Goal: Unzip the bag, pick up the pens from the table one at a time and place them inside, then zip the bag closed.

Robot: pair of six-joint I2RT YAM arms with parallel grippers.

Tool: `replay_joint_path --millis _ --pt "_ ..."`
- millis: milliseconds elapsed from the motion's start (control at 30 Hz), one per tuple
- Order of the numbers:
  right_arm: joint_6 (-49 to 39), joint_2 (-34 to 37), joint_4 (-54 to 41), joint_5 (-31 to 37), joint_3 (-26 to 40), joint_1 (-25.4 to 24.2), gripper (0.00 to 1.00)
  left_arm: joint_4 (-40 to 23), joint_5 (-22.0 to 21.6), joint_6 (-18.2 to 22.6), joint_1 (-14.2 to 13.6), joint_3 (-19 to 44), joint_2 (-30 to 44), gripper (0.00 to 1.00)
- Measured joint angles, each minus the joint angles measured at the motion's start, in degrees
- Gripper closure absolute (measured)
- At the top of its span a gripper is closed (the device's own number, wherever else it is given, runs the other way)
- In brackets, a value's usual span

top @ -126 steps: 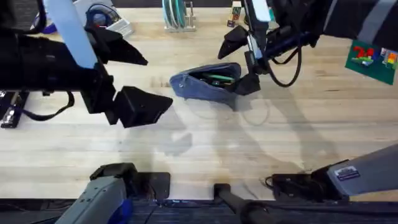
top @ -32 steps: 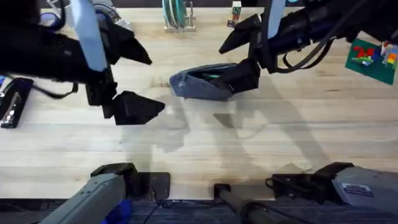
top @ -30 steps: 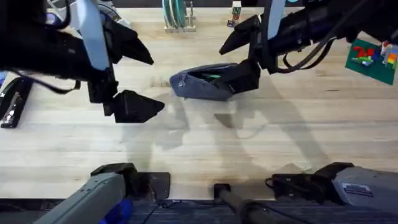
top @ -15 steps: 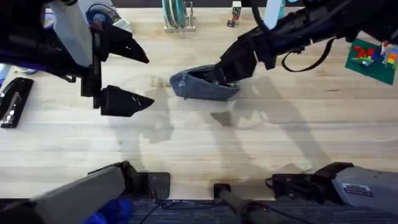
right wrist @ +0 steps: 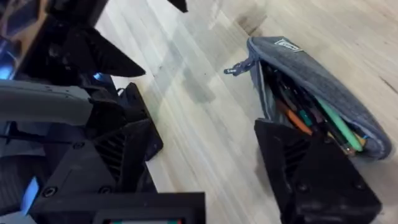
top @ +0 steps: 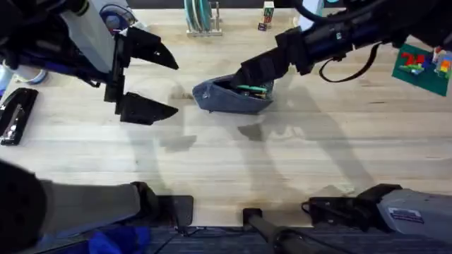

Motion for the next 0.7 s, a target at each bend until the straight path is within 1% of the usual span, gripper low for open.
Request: replay_joint_path --millis 133,267,333,533,633,700 --pt "1.1 0.0 0.0 0.0 0.0 1.1 0.004 0.0 0.7 3.7 0.0 0.0 4.2 0.006" --pt "1.4 0.0 0.0 1.2 0.0 3.9 0.004 0.3 1.6 5.5 0.6 0.0 8.2 0.006" --pt "1.5 0.0 0.0 3.0 0.0 5.6 0.004 0.4 1.8 5.9 1.5 0.0 9.9 0.006" --pt "4.6 0.0 2.0 10.8 0.0 11.5 0.004 2.0 2.0 5.9 5.6 0.0 12.1 0.006" --pt "7.5 0.0 4.2 13.3 0.0 12.8 0.004 2.5 2.3 5.9 7.2 0.0 12.1 0.006" --pt "9.4 0.0 5.1 14.2 0.0 13.3 0.004 2.9 2.4 5.9 7.6 0.0 12.2 0.006"
